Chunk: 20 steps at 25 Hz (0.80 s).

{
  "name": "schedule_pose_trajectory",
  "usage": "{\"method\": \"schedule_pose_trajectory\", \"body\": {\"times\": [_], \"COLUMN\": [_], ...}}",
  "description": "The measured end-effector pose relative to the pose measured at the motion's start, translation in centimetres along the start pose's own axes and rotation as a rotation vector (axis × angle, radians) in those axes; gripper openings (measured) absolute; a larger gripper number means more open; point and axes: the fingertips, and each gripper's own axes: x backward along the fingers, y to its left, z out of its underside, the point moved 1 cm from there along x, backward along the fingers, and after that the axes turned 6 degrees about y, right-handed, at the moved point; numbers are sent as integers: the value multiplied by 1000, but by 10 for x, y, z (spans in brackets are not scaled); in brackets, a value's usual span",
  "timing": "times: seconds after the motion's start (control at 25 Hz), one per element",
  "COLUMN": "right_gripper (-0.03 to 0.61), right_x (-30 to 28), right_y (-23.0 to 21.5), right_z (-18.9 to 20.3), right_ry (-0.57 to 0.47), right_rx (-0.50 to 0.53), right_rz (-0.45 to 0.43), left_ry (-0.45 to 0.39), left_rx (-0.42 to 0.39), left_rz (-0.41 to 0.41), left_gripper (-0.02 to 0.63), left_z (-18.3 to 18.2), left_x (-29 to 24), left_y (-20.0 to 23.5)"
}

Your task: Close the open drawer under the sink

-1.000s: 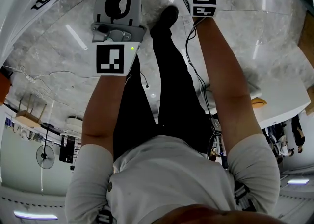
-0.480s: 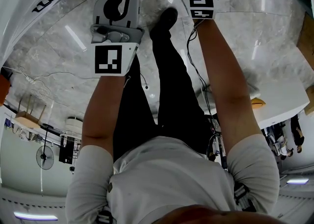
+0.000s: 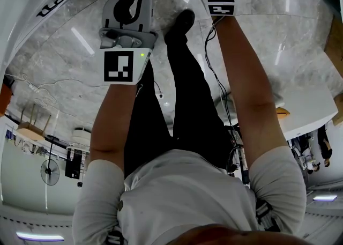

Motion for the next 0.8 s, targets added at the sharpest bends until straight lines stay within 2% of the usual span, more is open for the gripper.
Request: {"method": "schedule_pose_trajectory", "body": {"times": [0.8], "right_gripper": [144], "right_x": [-31], "right_y": [-17], "right_z": [-34], "right_ry": [-17], "right_rx": [-11], "right_rz": [7], "left_ry": [-1], "left_rx": [21], "left_rz": [-15], "left_gripper": [9], "left_z": [-7], "left_x": [-12], "left_y": [16]}}
